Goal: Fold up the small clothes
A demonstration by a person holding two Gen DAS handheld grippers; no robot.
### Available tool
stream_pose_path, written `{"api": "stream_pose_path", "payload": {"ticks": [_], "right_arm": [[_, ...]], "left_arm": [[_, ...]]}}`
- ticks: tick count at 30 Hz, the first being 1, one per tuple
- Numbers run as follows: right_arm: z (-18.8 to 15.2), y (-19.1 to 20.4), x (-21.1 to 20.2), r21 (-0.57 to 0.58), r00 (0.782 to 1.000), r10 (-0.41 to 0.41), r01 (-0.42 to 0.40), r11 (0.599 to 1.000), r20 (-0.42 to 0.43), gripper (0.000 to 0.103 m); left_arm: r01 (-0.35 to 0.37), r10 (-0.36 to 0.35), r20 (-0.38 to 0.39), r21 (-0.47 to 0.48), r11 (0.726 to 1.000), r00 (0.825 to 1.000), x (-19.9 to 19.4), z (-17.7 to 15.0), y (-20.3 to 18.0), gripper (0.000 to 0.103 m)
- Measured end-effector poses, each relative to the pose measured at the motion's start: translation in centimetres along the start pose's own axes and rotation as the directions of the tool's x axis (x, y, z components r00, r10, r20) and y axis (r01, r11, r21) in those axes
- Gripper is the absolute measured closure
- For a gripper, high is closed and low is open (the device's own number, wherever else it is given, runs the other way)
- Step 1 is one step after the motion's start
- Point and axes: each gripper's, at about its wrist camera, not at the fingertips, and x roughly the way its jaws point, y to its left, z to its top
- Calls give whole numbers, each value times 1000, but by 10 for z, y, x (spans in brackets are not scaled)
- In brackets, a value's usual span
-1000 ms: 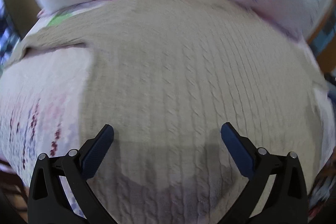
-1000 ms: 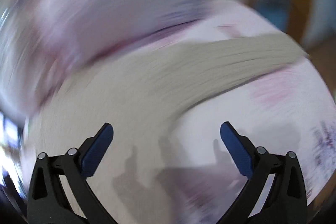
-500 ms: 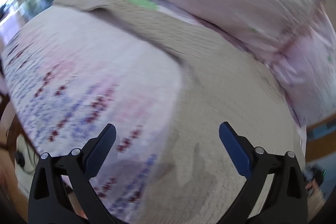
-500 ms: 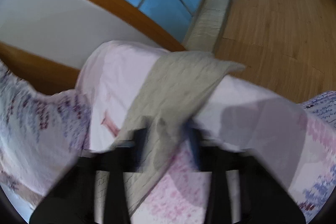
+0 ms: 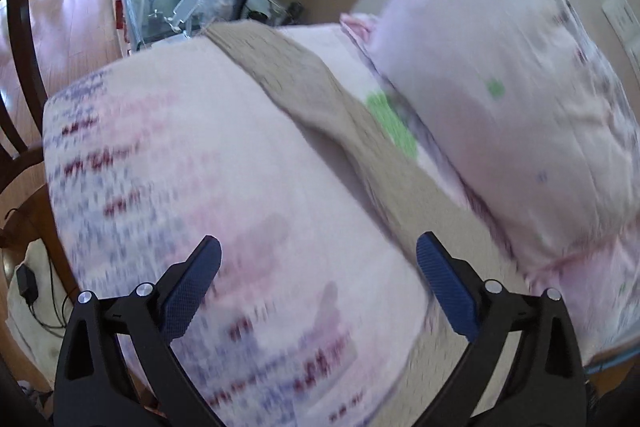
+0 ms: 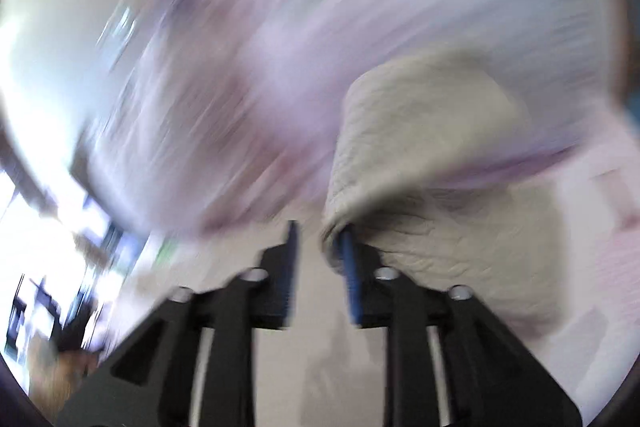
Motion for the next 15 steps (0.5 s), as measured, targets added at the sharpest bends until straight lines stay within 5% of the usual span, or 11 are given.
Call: {"api": "stream_pose_path", "payload": {"ticks": [2,4,5,6,11,15], "right_arm": [[-29,45,45,-61,986,13,-24,998,-164,70],[-48,64,62,-40,971,29,-40,998,-236,59],[-55,69,64,-41,966,13,-25,999,-258,42],[-57,73,63,-67,962,-30,12,998,-273,29],[-60,70,50,-85,930,-223,207,975,-293,8],[-75,70,47,-120,881,-338,316,941,-331,6]], "left_arm": [[-3,3,0,-19,1000,1000,9,20,7,12],[-2,2,-4,-49,999,1000,19,43,18,17],[2,-3,-7,-62,998,1000,23,50,23,19],[17,-18,-13,-91,996,1000,30,61,30,22],[68,-85,-50,-279,958,995,68,102,66,26],[116,-143,-40,-397,910,989,92,124,82,29]]}}
